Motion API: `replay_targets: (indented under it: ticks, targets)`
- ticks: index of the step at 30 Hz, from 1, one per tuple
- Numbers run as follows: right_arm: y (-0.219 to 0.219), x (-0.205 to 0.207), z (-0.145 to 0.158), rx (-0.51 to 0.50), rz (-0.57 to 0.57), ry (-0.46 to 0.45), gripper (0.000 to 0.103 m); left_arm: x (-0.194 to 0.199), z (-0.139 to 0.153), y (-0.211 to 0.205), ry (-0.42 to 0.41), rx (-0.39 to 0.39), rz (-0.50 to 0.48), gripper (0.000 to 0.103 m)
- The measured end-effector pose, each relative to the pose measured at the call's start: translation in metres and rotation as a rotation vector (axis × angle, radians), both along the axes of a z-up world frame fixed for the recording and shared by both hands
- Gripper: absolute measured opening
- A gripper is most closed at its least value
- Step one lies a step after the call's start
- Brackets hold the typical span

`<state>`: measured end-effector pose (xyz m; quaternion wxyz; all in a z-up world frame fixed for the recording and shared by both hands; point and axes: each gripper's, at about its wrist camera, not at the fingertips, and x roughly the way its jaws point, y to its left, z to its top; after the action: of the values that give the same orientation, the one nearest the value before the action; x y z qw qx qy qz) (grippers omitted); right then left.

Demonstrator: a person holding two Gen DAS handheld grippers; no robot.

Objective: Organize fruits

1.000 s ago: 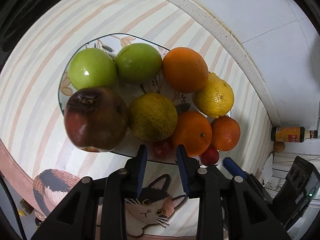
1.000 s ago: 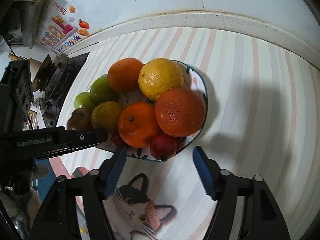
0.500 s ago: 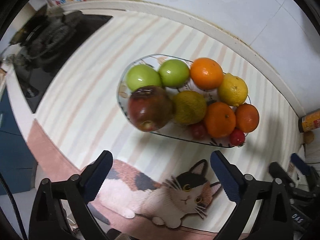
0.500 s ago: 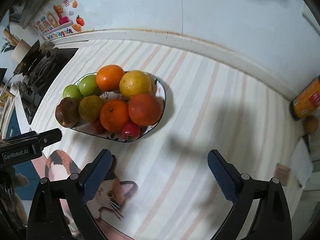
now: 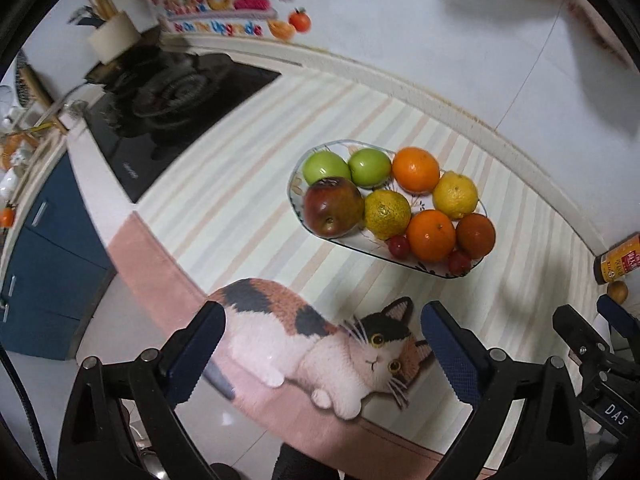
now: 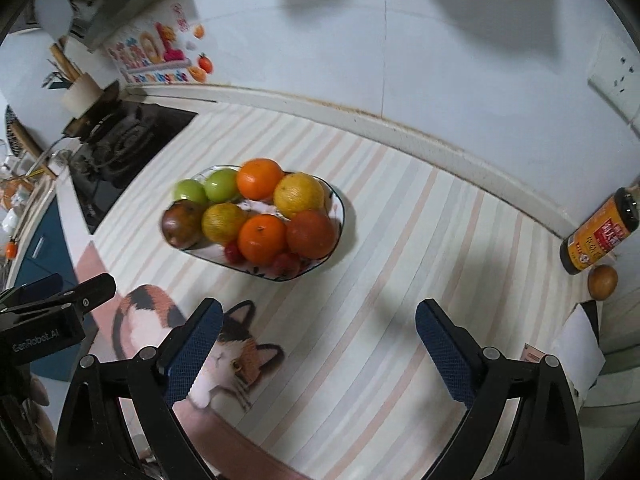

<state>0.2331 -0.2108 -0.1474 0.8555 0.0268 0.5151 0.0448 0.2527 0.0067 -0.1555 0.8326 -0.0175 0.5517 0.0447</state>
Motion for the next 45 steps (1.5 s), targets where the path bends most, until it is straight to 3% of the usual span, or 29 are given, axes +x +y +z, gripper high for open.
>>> replay_targets:
  ticks: [22,34,45]
  targets:
    - [0.020,-0.220,0.167,0.013,0.004,-0.242,0.101,-0.200,0.157,0.015,-0.355,0.017,-0.037,0.100]
    - [0.006,-0.265,0.208,0.026,0.037,-0.316,0.101,-0.246,0.183,0.004,-0.407,0.027,-0.025,0.100]
    - [-0.002,-0.263,0.210,0.048,0.046,-0.299,0.101,-0.252,0.183,-0.012,-0.409,0.022,-0.029,0.100]
